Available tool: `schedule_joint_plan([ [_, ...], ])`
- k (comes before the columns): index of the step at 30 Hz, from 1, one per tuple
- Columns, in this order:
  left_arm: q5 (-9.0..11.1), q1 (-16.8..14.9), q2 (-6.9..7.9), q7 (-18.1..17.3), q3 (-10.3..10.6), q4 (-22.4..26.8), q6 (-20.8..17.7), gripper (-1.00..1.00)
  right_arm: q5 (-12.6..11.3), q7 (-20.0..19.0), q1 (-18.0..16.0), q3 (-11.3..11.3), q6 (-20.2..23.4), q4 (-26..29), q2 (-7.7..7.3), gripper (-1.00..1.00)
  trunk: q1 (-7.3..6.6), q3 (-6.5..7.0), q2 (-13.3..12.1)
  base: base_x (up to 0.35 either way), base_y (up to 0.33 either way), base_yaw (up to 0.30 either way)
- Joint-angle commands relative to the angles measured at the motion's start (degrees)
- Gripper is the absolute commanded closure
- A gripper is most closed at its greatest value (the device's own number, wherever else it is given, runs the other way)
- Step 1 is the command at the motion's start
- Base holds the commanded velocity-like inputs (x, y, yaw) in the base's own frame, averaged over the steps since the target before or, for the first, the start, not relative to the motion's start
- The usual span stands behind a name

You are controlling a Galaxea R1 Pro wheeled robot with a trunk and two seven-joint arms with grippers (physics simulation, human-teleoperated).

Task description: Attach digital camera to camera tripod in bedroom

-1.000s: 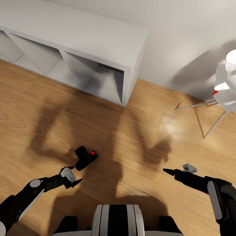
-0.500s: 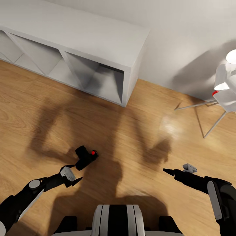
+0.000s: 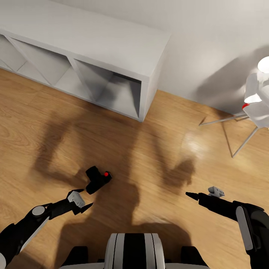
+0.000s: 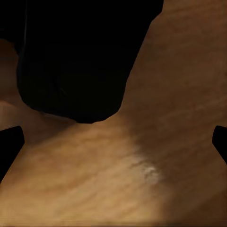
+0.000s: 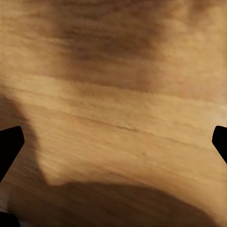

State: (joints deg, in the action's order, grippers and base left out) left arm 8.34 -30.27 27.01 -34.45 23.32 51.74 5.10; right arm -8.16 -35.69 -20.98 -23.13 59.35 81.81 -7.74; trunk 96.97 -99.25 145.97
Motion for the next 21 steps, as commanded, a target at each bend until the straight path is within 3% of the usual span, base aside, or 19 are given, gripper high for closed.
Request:
schedule_joint_plan([
  [1,0.37,-0.05,0.06,0.00,0.23,-0.12,0.16,-1.00,-0.36,0.07,-0.03,-0.07,0.41,0.02,0.00,-1.00,-0.01,-0.03,0.01,0.000,0.000,0.000],
  [8,0.36,-0.05,-0.01,0.08,0.05,-1.94,1.01,-1.00,-0.36,0.09,-0.03,0.02,0.41,0.02,0.11,-1.00,-0.01,-0.03,0.01,0.000,0.000,0.000],
  [14,1.51,-0.02,-1.96,-0.32,-0.63,-3.39,2.94,-1.00,-0.39,0.02,0.02,0.00,0.40,-0.12,0.42,-1.00,-0.01,-0.03,0.01,0.000,0.000,0.000],
  [21,2.30,0.03,-0.14,-0.47,-0.46,-1.13,3.25,-1.00,-0.23,0.24,-0.02,-0.07,0.34,-0.07,0.46,-1.00,-0.01,-0.03,0.01,0.000,0.000,0.000],
])
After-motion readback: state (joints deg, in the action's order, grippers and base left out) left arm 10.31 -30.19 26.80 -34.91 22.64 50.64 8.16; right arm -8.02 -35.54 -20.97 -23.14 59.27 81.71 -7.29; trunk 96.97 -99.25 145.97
